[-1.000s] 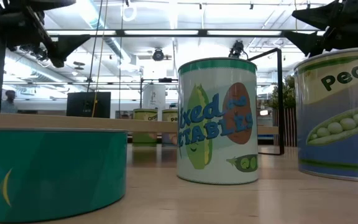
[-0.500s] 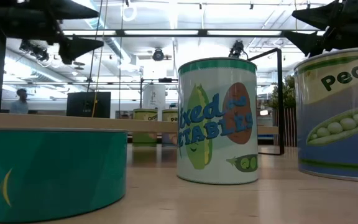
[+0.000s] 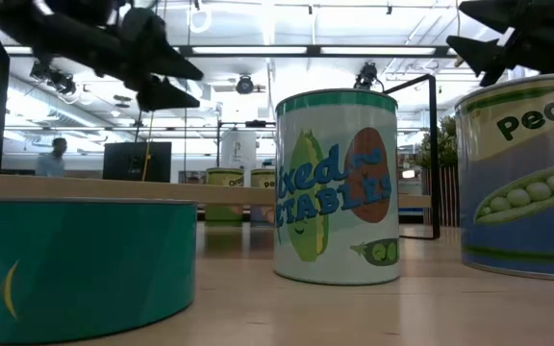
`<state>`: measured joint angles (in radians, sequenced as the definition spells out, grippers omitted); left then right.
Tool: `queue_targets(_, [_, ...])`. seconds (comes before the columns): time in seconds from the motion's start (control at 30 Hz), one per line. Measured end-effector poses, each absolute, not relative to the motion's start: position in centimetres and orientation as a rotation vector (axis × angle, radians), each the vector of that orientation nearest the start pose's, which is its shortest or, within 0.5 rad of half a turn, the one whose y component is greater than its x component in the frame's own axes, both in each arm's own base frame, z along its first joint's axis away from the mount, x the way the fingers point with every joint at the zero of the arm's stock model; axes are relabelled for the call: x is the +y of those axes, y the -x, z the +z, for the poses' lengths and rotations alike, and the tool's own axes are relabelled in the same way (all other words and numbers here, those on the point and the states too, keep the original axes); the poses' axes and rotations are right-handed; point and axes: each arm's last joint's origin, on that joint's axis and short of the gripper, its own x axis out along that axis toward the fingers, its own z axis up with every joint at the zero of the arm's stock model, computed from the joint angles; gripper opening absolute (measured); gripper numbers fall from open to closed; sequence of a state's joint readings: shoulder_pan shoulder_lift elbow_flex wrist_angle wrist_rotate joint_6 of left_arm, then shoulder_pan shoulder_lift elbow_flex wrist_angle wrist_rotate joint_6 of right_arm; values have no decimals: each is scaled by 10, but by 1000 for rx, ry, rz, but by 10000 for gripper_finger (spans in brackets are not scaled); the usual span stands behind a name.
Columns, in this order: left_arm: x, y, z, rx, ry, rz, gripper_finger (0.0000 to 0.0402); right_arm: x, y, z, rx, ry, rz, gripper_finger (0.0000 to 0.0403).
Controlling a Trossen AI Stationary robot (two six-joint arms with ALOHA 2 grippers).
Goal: Pick and place cans onto a shelf
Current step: Put the canned oranges on the shelf
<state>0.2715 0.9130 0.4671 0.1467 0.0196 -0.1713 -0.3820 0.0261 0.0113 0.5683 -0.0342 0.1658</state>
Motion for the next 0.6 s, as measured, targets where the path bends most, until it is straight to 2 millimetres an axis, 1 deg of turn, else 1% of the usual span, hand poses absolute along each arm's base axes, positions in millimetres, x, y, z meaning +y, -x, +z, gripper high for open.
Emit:
queue_targets(0.1, [61, -200, 231, 327, 226, 286, 389, -30, -78, 218, -581, -98, -271, 348])
queue_targets(0.23, [72, -208, 231, 353, 238, 324, 389, -30, -78, 218, -596, -185, -240, 348])
queue_targets(0.47, [84, -219, 229, 416, 260, 360, 389, -29, -79, 218, -593, -233, -200, 348])
queue_targets(0.6, [92, -229, 229, 437, 267, 375, 389, -28, -79, 218, -577, -215, -155, 348])
